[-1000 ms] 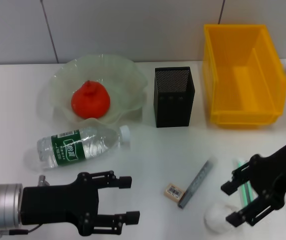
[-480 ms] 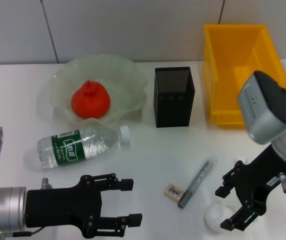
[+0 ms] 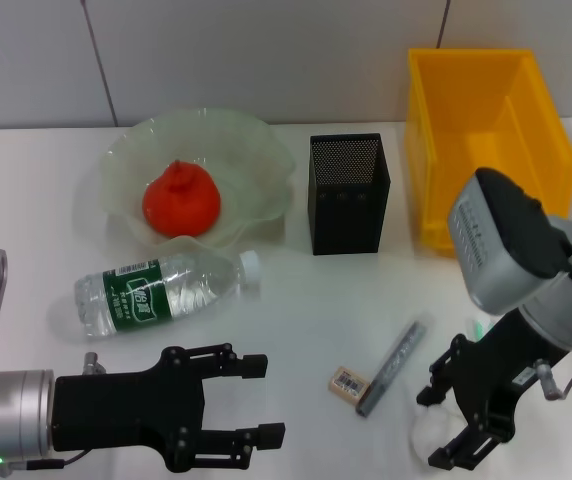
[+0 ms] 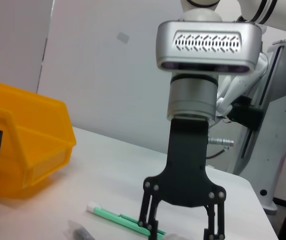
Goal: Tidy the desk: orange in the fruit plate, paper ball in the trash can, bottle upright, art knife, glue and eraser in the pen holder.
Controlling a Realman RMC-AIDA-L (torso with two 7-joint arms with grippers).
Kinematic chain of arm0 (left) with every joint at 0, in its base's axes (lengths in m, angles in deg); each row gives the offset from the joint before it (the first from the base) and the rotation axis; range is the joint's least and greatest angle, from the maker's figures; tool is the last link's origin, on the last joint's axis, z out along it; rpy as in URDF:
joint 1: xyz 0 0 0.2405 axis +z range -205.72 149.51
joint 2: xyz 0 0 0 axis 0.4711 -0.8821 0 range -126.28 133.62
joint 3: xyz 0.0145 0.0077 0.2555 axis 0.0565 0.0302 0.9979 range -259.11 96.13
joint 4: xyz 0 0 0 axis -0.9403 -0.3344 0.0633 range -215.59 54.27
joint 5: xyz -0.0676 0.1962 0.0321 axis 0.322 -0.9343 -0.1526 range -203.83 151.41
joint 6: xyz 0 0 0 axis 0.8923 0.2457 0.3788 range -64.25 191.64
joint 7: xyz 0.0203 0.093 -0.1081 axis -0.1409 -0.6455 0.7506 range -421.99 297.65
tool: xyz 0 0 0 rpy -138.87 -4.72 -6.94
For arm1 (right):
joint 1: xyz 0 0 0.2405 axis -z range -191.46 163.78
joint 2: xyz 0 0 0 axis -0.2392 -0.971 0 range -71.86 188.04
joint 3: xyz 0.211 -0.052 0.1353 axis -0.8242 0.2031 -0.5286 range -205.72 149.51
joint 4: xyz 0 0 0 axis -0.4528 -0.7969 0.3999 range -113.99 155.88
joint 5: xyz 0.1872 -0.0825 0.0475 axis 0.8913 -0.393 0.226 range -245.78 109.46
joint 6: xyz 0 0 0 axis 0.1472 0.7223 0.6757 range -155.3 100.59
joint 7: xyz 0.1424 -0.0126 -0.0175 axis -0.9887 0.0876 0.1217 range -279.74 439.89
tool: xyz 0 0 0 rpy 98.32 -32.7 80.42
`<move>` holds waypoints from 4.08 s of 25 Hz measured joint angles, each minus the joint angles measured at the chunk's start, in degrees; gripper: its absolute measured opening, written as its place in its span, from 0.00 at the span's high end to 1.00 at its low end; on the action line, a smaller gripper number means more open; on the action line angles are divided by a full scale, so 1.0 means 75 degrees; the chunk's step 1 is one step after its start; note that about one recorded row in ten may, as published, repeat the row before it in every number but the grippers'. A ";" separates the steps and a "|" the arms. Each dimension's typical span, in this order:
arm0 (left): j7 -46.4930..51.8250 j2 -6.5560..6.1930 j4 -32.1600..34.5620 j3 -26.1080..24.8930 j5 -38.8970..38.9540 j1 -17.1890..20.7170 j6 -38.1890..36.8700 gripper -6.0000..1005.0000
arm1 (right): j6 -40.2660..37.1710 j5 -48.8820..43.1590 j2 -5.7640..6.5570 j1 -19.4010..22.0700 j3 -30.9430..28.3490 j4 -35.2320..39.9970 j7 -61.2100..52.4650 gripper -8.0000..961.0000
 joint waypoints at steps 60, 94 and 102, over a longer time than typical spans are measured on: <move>0.0076 0.0012 0.0000 0.0024 -0.0116 -0.0121 0.0116 0.22 | 0.3714 0.0862 0.0695 -0.0223 -0.4905 0.0240 -0.1157 0.21; 0.1040 0.0022 0.0918 -0.0179 -0.0131 -0.0597 0.0754 0.22 | -0.0238 0.2378 0.0499 0.1158 -0.4932 -0.3156 0.4155 0.15; 0.3115 -0.0305 0.2663 -0.0226 -0.1479 -0.0916 0.1424 0.22 | -0.0103 0.2348 0.0520 0.1178 -0.4926 -0.3191 0.4225 0.15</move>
